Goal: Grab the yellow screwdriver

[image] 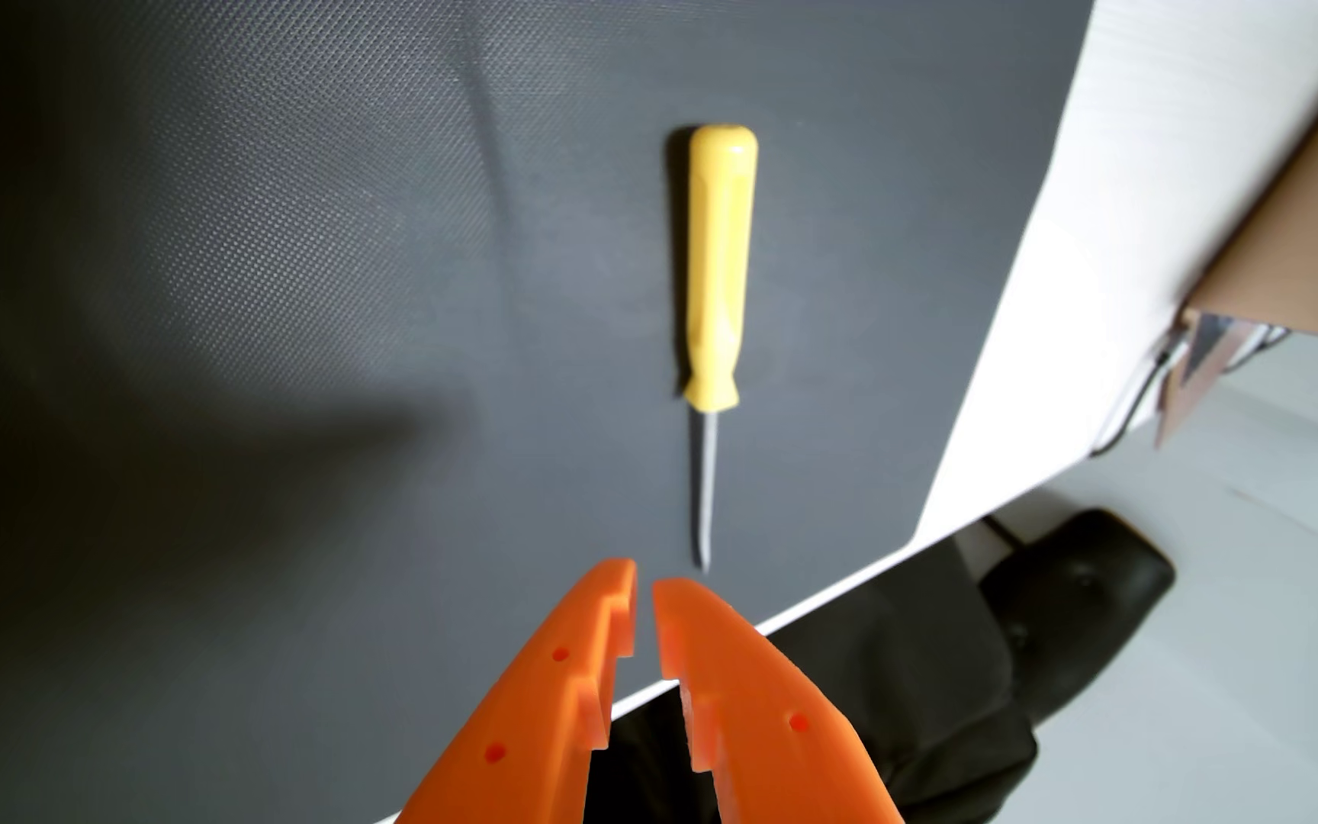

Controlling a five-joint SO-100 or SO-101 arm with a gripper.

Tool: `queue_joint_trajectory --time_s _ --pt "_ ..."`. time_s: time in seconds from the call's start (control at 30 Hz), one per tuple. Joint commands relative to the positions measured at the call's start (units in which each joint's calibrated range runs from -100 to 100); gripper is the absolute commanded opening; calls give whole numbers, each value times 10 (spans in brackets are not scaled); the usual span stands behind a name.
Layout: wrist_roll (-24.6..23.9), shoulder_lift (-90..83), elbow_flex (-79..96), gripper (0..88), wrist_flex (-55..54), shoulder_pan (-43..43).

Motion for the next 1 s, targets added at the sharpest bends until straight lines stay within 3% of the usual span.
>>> queue_joint_trajectory --time_s 0.0,0.3,0.97 --pt "8 82 -72 15 -8 1" --pt "28 270 -211 16 -5 -2" --pt "34 471 -363 41 -8 -26"
